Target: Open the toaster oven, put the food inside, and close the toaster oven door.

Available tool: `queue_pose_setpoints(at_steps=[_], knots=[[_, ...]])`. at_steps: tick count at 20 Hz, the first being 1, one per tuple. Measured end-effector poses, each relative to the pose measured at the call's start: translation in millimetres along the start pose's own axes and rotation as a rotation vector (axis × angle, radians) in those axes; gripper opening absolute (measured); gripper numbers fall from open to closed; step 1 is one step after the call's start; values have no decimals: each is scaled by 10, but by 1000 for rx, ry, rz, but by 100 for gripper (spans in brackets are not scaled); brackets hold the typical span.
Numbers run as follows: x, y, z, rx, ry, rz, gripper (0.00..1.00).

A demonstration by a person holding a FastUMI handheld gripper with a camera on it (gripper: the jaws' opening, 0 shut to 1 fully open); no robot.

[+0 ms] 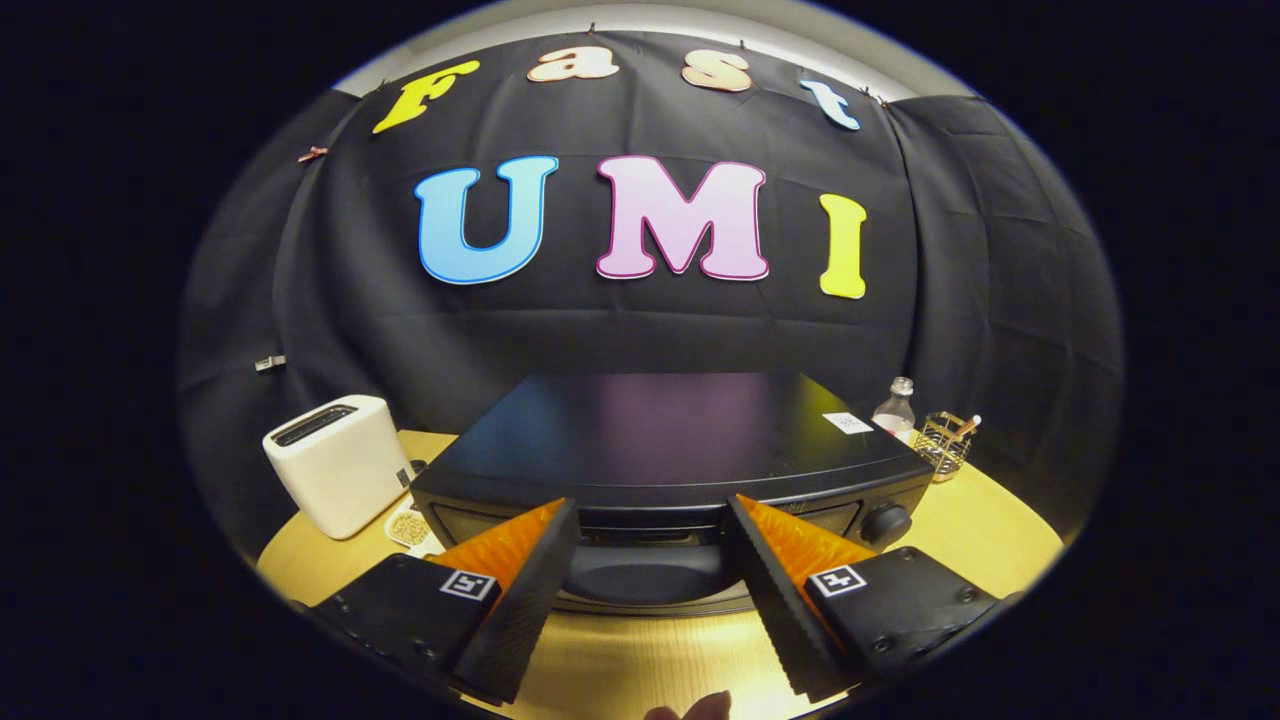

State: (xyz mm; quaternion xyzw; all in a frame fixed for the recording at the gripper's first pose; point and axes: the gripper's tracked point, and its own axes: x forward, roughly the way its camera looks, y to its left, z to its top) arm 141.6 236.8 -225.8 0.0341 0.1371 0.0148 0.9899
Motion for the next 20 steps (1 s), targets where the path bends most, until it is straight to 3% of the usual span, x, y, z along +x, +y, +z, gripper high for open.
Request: queue_pose_setpoints(at_steps=[9, 20], knots=[[-538, 7, -430, 55, 75, 19, 98], [-943, 6, -1121, -10, 216, 32, 98]])
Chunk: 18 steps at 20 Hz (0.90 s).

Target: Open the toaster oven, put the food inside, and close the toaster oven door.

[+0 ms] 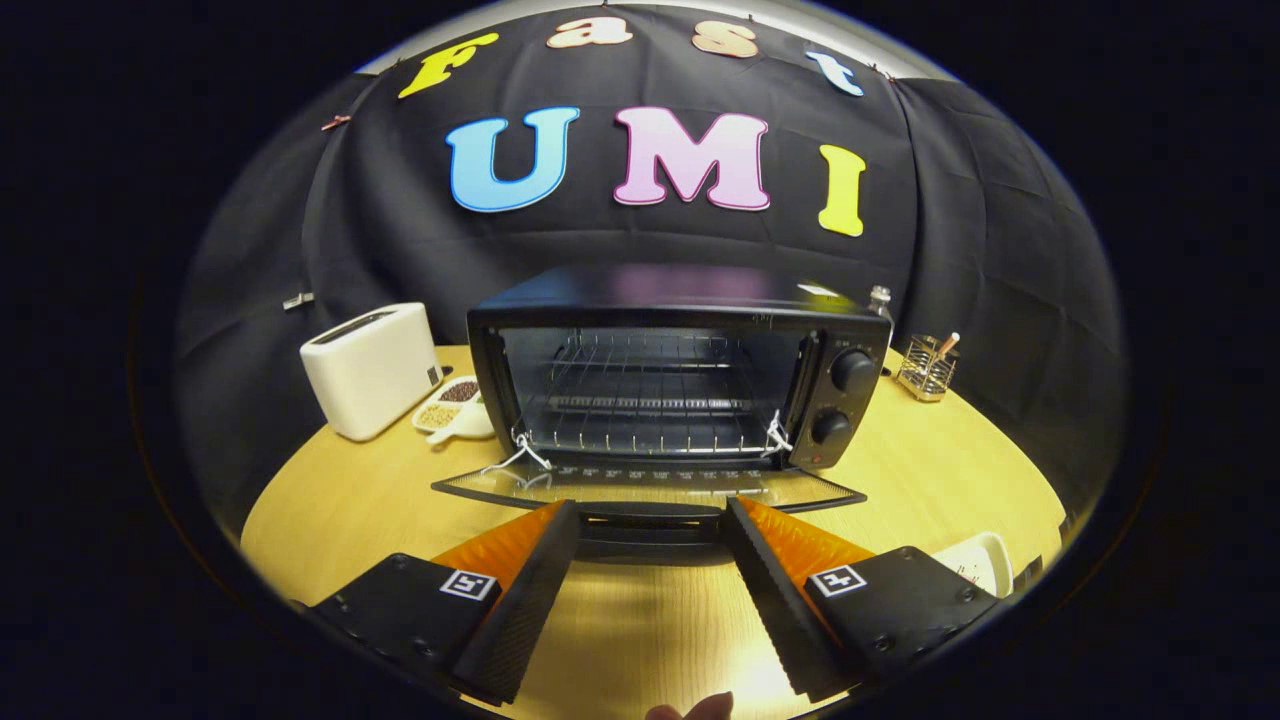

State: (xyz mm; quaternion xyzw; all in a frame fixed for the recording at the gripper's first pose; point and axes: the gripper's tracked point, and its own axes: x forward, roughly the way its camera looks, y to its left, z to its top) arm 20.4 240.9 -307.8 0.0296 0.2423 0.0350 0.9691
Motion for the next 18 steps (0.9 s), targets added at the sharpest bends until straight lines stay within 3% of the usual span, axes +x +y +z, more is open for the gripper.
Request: queue_pose_setpoints(at_steps=[4, 11, 18], knots=[[-3, 5, -295, 20, 93, 6, 97], [-85, -49, -426, 5, 149, 18, 97], [-470, -228, -179, 9, 181, 159, 98]])
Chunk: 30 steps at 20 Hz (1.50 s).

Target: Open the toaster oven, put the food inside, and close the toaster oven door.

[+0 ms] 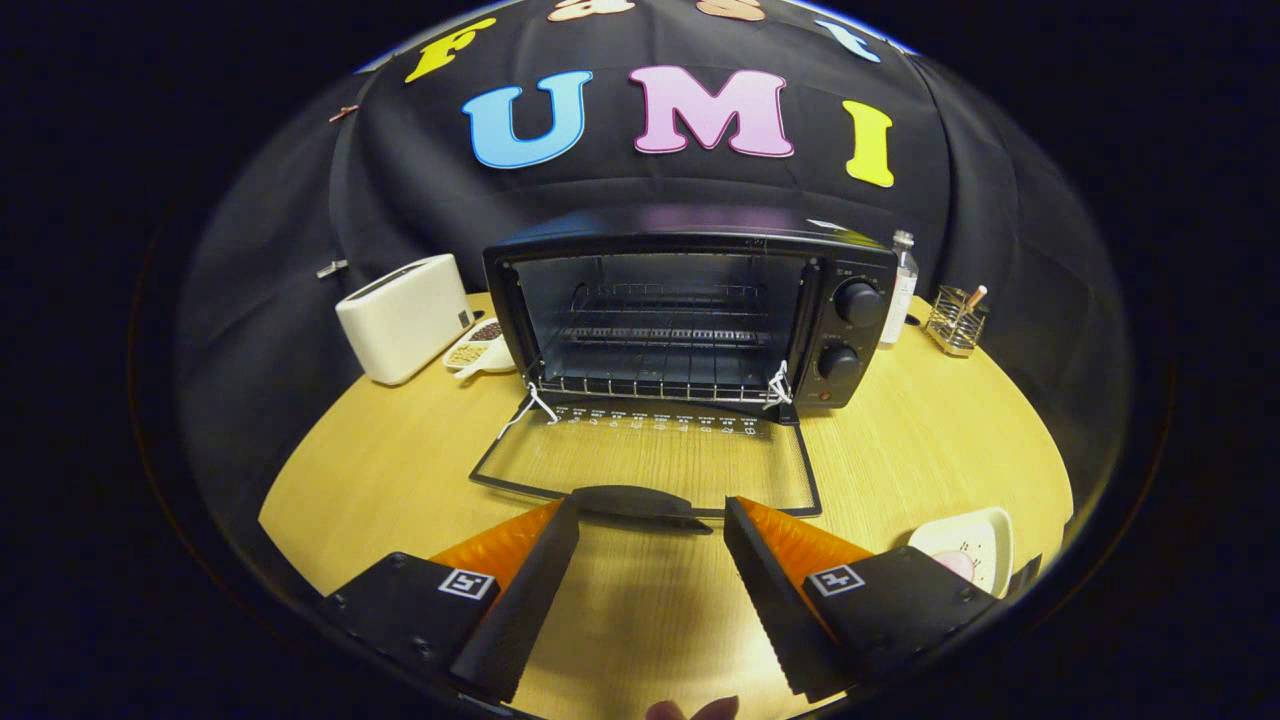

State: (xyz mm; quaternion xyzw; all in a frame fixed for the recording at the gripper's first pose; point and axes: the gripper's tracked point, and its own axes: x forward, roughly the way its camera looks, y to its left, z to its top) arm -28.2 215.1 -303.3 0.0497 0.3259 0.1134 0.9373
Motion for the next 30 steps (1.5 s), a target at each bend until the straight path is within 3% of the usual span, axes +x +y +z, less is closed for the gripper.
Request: queue_pose_setpoints(at_steps=[8, 18, 25, 30], knots=[[-770, -1011, -54, 31, 137, 43, 100], [-1097, -2865, -817, 193, 389, -125, 100], [-928, -3226, -1065, 296, 500, -126, 99], [-756, -3210, -1083, 293, 530, -65, 99]])
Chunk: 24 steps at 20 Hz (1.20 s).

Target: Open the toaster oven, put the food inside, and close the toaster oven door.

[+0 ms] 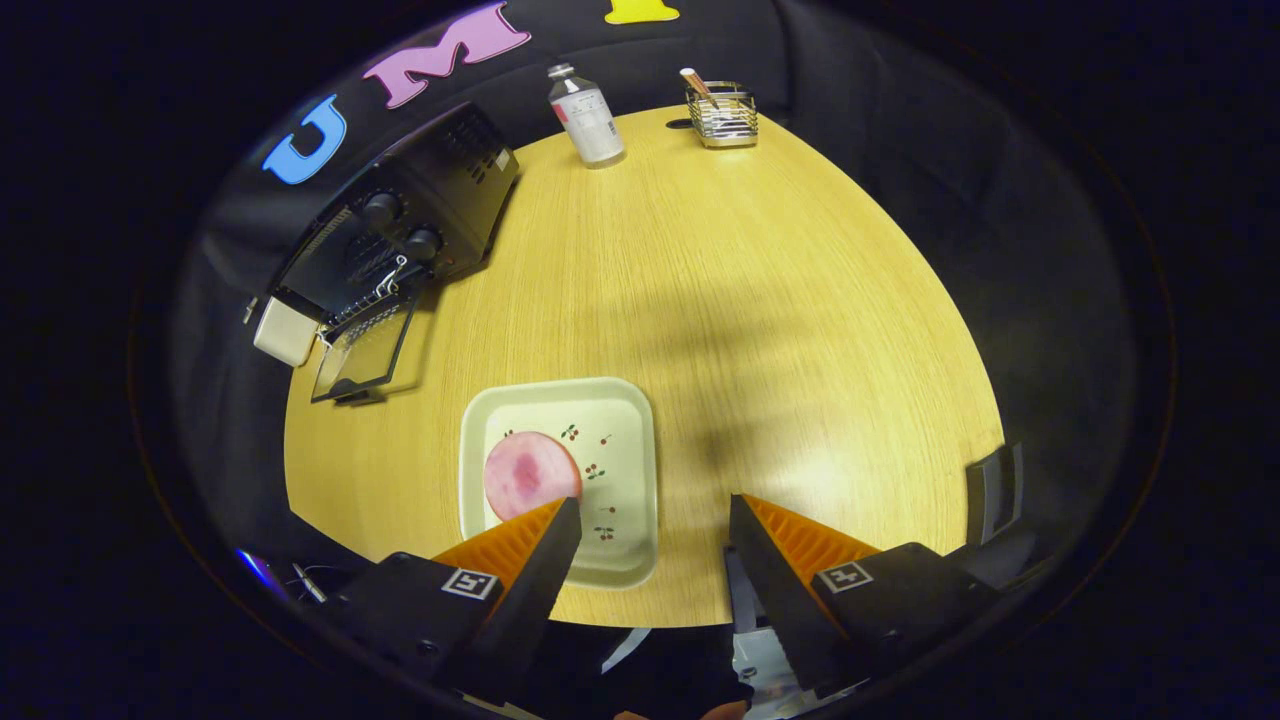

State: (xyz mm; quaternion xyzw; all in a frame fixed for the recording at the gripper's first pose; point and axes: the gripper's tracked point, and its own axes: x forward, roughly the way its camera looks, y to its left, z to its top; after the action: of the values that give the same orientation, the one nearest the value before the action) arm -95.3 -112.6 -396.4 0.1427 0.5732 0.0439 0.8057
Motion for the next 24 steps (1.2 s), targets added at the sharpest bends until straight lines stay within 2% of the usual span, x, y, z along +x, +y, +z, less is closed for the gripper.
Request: queue_pose_setpoints(at_steps=[8, 9, 14, 15, 16, 18, 19, 21, 24], knots=[[219, -101, -128, -35, 130, 41, 97], [249, -88, -100, -23, 138, 51, 91], [360, 19, 70, 53, 186, 79, 76], [377, 42, 84, 58, 198, 82, 69], [390, 39, 66, 50, 219, 73, 68], [412, -6, 21, 11, 254, 42, 51], [421, -49, 0, -8, 261, 24, 36], [412, -27, 25, -9, 261, 29, 13], [419, -18, 21, 2, 257, 59, 10]])
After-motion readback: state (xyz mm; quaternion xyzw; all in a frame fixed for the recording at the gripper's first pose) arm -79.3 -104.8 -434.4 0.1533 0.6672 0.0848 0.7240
